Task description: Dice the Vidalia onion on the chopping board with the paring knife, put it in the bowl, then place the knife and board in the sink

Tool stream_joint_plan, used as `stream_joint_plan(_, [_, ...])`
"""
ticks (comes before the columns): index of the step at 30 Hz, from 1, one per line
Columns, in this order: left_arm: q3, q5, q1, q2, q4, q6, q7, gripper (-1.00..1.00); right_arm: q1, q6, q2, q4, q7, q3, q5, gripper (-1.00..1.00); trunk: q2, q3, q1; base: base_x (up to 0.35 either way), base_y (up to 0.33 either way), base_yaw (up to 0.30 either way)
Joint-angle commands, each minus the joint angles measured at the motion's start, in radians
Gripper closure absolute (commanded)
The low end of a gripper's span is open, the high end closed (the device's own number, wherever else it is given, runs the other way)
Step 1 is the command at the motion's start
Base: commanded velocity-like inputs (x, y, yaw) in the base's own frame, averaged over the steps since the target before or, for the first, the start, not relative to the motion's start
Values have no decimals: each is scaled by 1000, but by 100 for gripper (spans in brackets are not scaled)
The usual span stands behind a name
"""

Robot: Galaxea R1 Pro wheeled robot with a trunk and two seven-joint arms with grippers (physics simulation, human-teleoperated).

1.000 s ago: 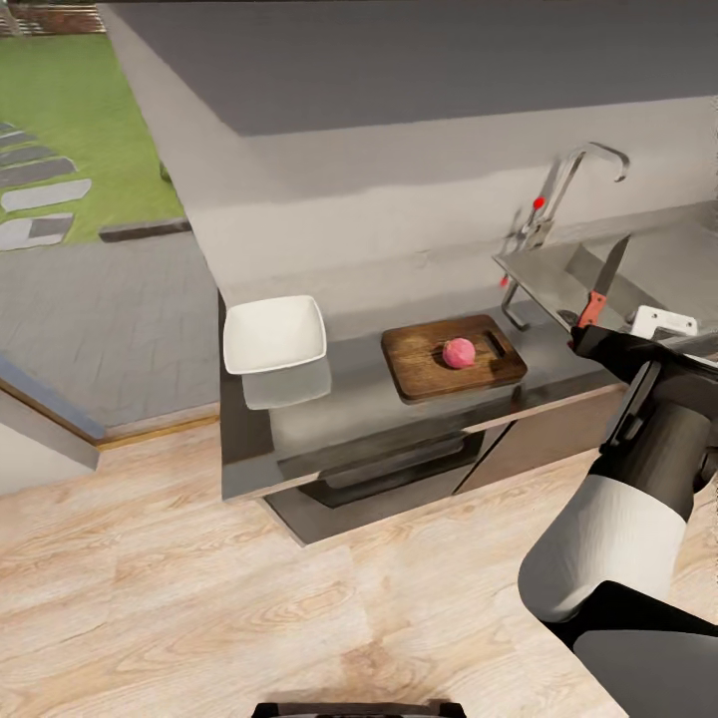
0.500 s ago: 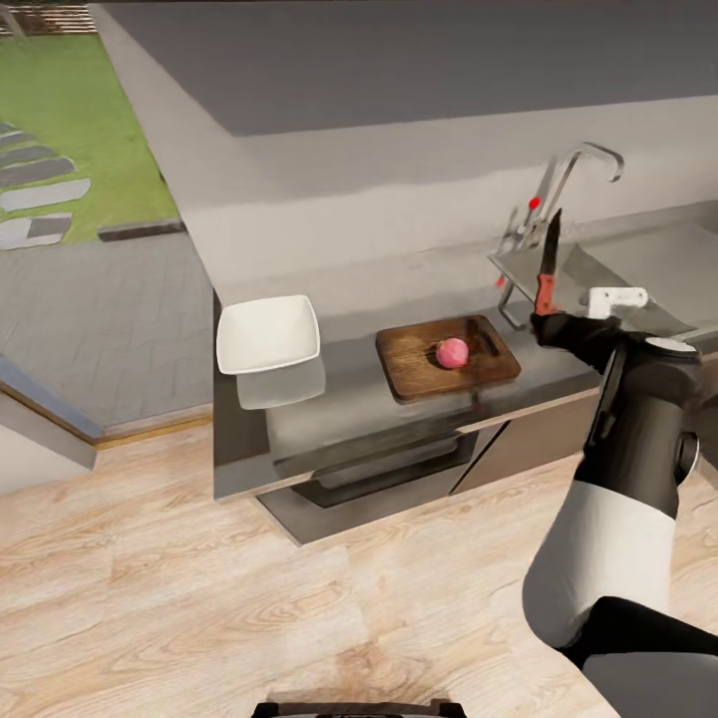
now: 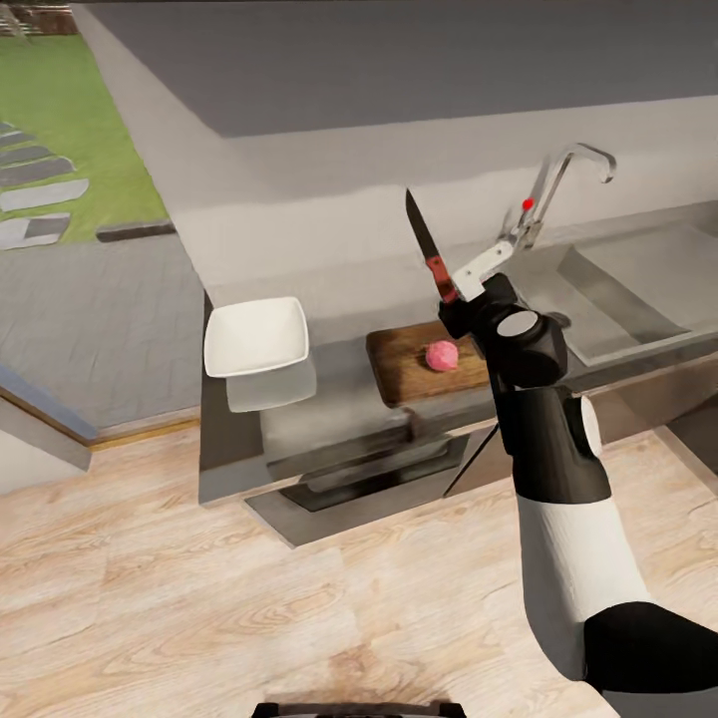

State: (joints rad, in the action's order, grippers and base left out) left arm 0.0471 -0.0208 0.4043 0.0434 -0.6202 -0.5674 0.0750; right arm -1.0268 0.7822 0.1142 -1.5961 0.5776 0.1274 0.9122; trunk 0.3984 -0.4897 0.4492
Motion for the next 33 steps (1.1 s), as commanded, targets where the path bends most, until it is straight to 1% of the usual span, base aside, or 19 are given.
stream_joint_plan(1, [5,-2,1,1,-3,0,8,-100,-1,3,1,-1,8,3,24,100,2,-1,1,128,-156,54])
stream_joint_plan(3, [5,-2,1,1,-3,0,8,-100,-1,3,5,-1,7,6,40,100,2,-2,1,143,-164,131])
stream_joint_plan(6, [5,-2,1,1,-3,0,8,-100,-1,3,8,-1,7,9,47,100,2,-4,1,154,-170,207])
stream_joint_plan(8, [5,-2,1,2,-1,0,8,-100,-1,4,10,-1,6,23,49,100,2,-5,1,163,-175,245])
stream_joint_plan(11, [5,-2,1,4,-1,0,8,-100,0,5,10,-1,5,64,51,100,2,-7,1,172,-180,254])
stream_joint_plan(13, [5,-2,1,6,0,0,8,-100,2,7,10,-1,-6,120,53,100,2,-8,1,176,-183,258])
stream_joint_plan(15, [5,-2,1,8,0,0,8,-100,18,8,10,-1,-41,180,66,100,2,-10,1,178,-187,259])
stream_joint_plan(16, [5,-2,1,8,0,0,8,-100,26,9,10,-1,-56,198,72,100,2,-10,1,179,-190,259])
stream_joint_plan(18, [5,-1,1,8,0,0,8,-100,64,10,11,-1,-145,268,94,100,2,-12,1,147,-200,262])
stream_joint_plan(19, [5,-1,1,9,0,0,8,-100,80,11,11,-1,-202,294,100,100,2,-12,1,81,-227,265])
stream_joint_plan(20, [5,-1,1,9,-1,0,8,-100,86,11,11,-1,-230,304,101,100,2,-13,1,65,-239,266])
stream_joint_plan(22, [5,-1,1,9,-2,0,8,-100,101,13,12,-1,-323,329,104,100,2,-13,1,34,-269,267])
stream_joint_plan(24, [5,-1,1,9,-2,0,8,-100,108,14,16,-1,-366,339,104,100,2,-13,1,14,-296,268])
stream_joint_plan(29, [5,-1,1,12,1,0,8,-100,113,15,24,-2,-394,352,102,100,2,-14,1,4,-311,269])
stream_joint_plan(31, [5,-1,1,14,2,0,8,-100,114,15,31,-1,-397,373,103,100,2,-14,1,0,-317,269])
stream_joint_plan(32, [5,-1,1,15,2,0,8,-100,114,20,36,-1,-398,393,103,100,2,-14,1,0,-317,269])
stream_joint_plan(33, [5,-1,1,16,2,0,8,-100,114,28,38,-1,-399,402,103,100,2,-14,1,0,-317,269])
